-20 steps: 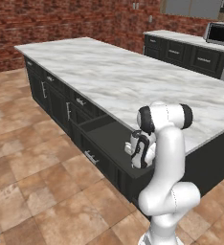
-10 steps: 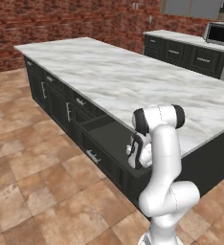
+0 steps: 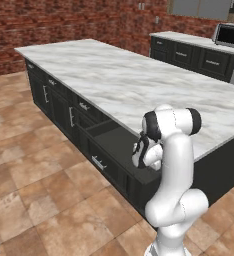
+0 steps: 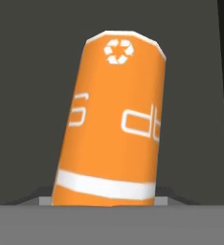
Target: Restock the sink supplies by placing the sponge and soap dispenser on the counter and next to the sink. Make sure the soap dispenser is upright.
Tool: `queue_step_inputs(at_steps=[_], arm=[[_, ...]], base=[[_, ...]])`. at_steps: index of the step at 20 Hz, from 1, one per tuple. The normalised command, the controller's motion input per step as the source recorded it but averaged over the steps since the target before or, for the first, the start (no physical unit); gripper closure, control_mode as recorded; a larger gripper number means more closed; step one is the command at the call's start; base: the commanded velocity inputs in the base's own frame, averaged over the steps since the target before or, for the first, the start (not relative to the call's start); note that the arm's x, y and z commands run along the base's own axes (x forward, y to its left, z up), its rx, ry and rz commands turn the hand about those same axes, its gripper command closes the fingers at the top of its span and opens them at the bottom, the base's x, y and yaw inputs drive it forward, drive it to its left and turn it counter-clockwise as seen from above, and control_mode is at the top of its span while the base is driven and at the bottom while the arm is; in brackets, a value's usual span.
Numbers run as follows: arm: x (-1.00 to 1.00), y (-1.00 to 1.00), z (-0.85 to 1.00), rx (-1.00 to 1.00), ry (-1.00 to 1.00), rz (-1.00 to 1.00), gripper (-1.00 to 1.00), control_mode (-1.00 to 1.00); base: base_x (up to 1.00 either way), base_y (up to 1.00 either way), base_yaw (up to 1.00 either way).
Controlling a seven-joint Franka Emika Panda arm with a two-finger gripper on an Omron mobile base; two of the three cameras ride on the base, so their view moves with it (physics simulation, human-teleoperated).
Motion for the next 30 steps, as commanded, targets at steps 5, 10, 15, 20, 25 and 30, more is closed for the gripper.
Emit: queue_step_inputs(at_steps=[5,10,15,20,25,30], arm=[[-0.36,0.76,0.10,0.00,-0.02,-0.02,1.00,-1.00],[-0.21,0.18,0.83,0.00,-0.07,-0.08,1.00,-1.00],[-0.36,0.01,1.00,0.00,-0.09,-0.10,1.00,-1.00],[-0.46,0.04,1.00,0.02,-0.07,-0.09,1.00,-1.00],[-0.41,0.00,1.00,0.08,-0.01,-0.12,1.00,-1.00],[-0.44,-0.02,1.00,0.04,0.00,-0.16,1.00,-1.00]], base=[[0.00,0.00,0.00],[0.00,0.00,0.00],[0.00,0.00,0.00],[0.00,0.00,0.00],[0.00,0.00,0.00],[0.00,0.00,0.00]])
